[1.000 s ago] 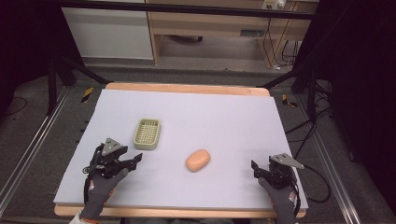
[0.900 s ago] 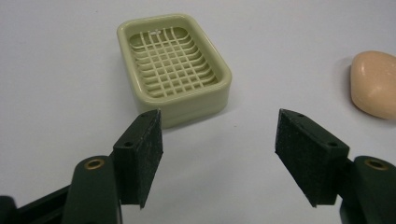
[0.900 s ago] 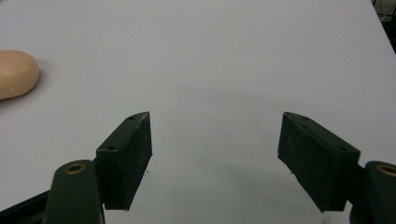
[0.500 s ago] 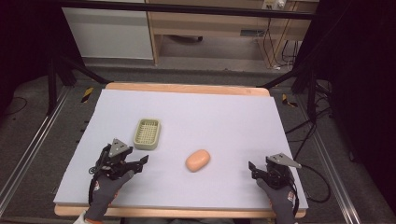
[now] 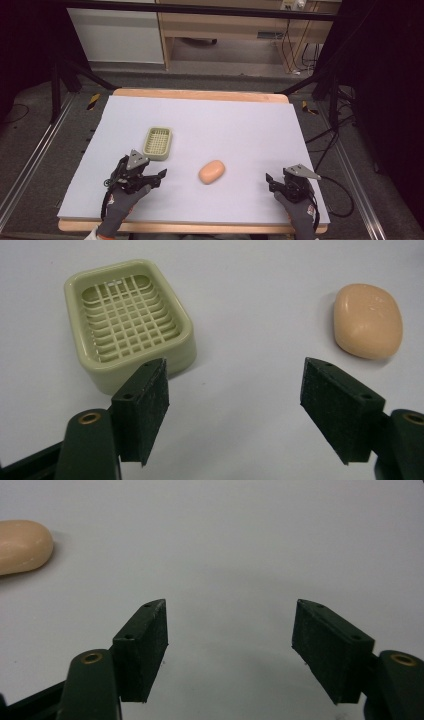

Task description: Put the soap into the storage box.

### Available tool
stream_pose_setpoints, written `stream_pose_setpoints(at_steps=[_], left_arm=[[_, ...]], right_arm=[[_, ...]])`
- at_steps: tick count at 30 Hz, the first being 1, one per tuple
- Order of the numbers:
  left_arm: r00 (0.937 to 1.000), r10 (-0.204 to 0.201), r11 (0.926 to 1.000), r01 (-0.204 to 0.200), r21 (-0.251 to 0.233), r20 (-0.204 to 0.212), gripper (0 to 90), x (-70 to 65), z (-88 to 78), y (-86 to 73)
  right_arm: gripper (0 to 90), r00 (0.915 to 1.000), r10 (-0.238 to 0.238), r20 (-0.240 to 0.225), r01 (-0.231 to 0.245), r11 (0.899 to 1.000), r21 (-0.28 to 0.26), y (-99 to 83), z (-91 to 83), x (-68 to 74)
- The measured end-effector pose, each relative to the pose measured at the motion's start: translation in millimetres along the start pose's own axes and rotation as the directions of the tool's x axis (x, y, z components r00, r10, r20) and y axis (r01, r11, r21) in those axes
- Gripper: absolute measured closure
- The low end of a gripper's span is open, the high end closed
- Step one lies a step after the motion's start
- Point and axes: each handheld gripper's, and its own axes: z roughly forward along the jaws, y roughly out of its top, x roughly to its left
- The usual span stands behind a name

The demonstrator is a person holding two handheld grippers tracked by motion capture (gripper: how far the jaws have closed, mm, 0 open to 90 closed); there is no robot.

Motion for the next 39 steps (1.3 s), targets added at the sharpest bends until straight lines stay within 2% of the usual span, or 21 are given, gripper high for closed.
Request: stream_pose_setpoints(at_steps=[9, 14, 21, 39], left_arm=[[0.9991, 0.036, 0.9993, -0.036, 0.013, 0.021, 26.0, -12.0, 4.7, 3.4], [0.9985, 0.044, 0.9990, -0.044, 0.011, 0.033, 25.7, -17.3, 5.7, 5.4], [0.9968, 0.064, 0.9977, -0.065, 0.017, 0.047, 25.4, -23.7, 9.4, 8.0], [0.9914, 0.103, 0.9937, -0.106, 0.036, 0.080, 24.4, -33.7, 15.8, 18.9]], right_arm=[[39.6, 0.9997, -0.024, 0.010, 0.024, 1.000, -0.006, 0.1, -0.7, 1.9], [41.6, 1.0000, -0.008, 0.006, 0.008, 1.000, -0.008, 0.6, -2.3, 2.1], [43.7, 0.9999, -0.012, 0.011, 0.012, 1.000, -0.013, 0.8, -2.6, 1.8], [41.7, 0.9999, -0.012, 0.009, 0.012, 1.000, -0.018, 1.9, -2.9, 4.1]])
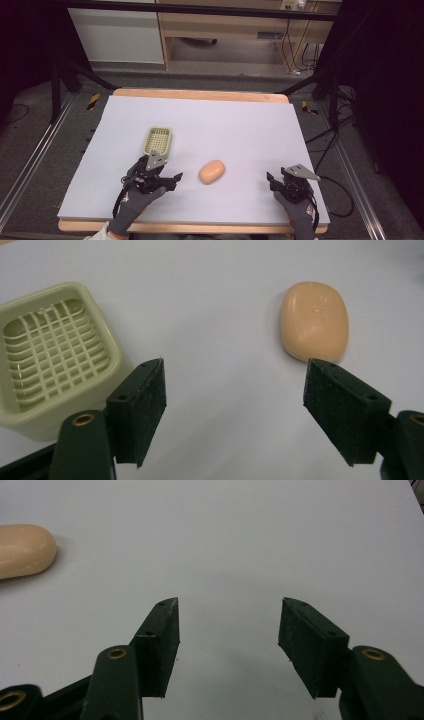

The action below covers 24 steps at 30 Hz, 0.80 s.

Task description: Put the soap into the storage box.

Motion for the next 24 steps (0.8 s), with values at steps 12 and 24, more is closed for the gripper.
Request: stream_pose_setpoints(at_steps=[12, 24], left_arm=[[0.9998, 0.014, 0.9998, -0.014, -0.012, 0.016, 23.8, -6.5, 5.5, 17.3], [0.9989, 0.025, 0.9994, -0.024, -0.023, 0.041, 23.6, -17.4, 14.9, 32.7]], right_arm=[[39.9, 1.0000, 0.000, 0.000, 0.000, 1.000, -0.005, 0.9, -0.7, 0.9], [39.0, 1.0000, 0.002, -0.006, -0.002, 1.000, -0.008, 1.9, -1.6, 2.6]])
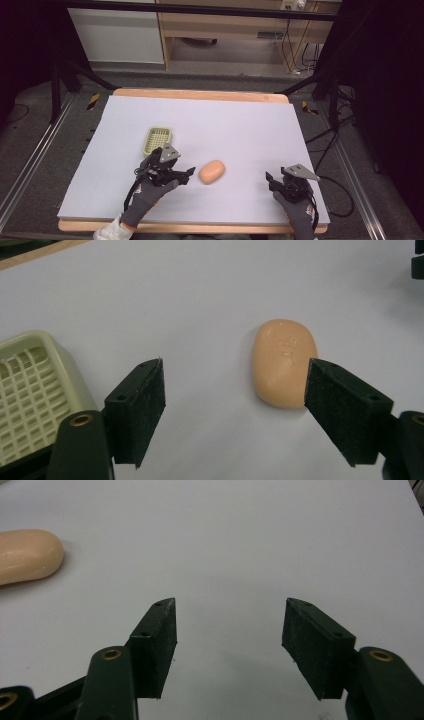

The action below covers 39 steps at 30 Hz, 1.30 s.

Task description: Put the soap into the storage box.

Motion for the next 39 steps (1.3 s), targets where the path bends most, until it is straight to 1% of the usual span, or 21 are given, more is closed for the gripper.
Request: stream_pose_setpoints(at_steps=[2, 6, 9, 10, 15, 18, 28, 34, 37, 39], left_arm=[[1.0000, 0.001, 1.0000, -0.001, -0.001, 0.004, 23.6, -1.6, 1.5, 1.3], [0.9999, 0.010, 0.9999, -0.010, 0.006, 0.012, 23.5, -5.2, 6.7, 5.5], [0.9999, 0.010, 0.9999, -0.010, 0.006, 0.014, 23.5, -6.4, 8.6, 7.1], [0.9998, 0.018, 0.9998, -0.018, 0.009, 0.011, 23.4, -7.7, 10.5, 8.6], [0.9995, 0.028, 0.9994, -0.028, 0.019, 0.017, 23.2, -11.0, 15.0, 11.7], [0.9990, 0.038, 0.9989, -0.038, 0.026, 0.022, 23.1, -14.6, 21.0, 14.5], [0.9981, 0.043, 0.9978, -0.046, 0.048, 0.045, 22.3, -18.9, 34.4, 17.7], [0.9964, 0.067, 0.9956, -0.070, 0.063, 0.053, 21.4, -22.7, 42.2, 19.4], [0.9961, 0.067, 0.9954, -0.070, 0.066, 0.059, 21.0, -25.0, 43.4, 19.9], [0.9951, 0.078, 0.9940, -0.082, 0.072, 0.061, 20.5, -25.6, 44.1, 20.8]], right_arm=[[39.0, 1.0000, -0.007, 0.003, 0.007, 1.000, -0.004, 0.0, 0.3, -0.2], [39.1, 1.0000, -0.005, 0.001, 0.005, 1.000, -0.005, 0.4, 0.0, 0.3], [39.3, 1.0000, -0.004, 0.002, 0.004, 1.000, -0.004, 0.4, 0.2, 0.1], [39.4, 1.0000, -0.002, 0.002, 0.003, 1.000, -0.004, 0.3, 0.1, 0.0], [39.5, 1.0000, -0.003, 0.000, 0.003, 1.000, -0.001, 0.3, 0.3, 0.0], [39.4, 1.0000, 0.004, -0.004, -0.004, 1.000, -0.001, 0.5, -0.2, -0.1], [39.3, 1.0000, 0.002, -0.003, -0.002, 1.000, -0.002, 0.3, 0.1, -0.7], [39.3, 1.0000, 0.002, -0.007, -0.002, 1.000, -0.001, -0.1, 0.8, -1.1], [39.3, 1.0000, 0.006, -0.008, -0.006, 1.000, -0.001, -0.2, 0.7, -1.2], [39.4, 0.9999, 0.009, -0.009, -0.009, 1.000, 0.000, -0.1, 0.5, -1.3]])
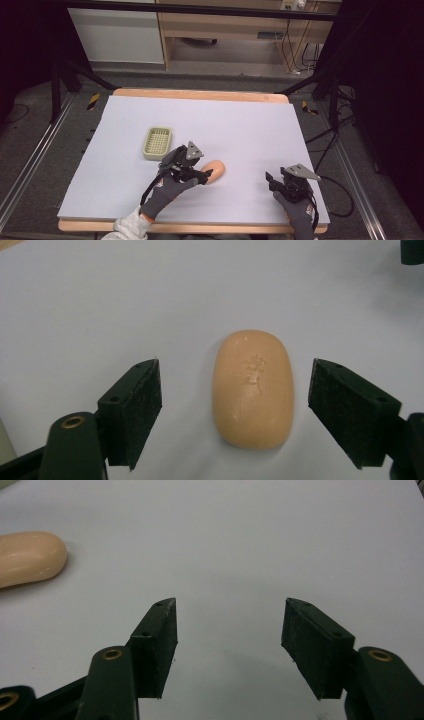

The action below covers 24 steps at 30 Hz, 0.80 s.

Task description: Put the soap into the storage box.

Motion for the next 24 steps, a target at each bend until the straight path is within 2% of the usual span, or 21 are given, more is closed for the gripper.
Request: stream_pose_setpoints(at_steps=[24], left_arm=[[0.9996, 0.025, 0.9980, -0.025, 0.059, 0.010, 19.9, -3.1, 19.0, 4.4]], right_arm=[[39.9, 1.0000, -0.001, -0.005, 0.001, 1.000, 0.008, -0.1, 0.8, 0.1]])
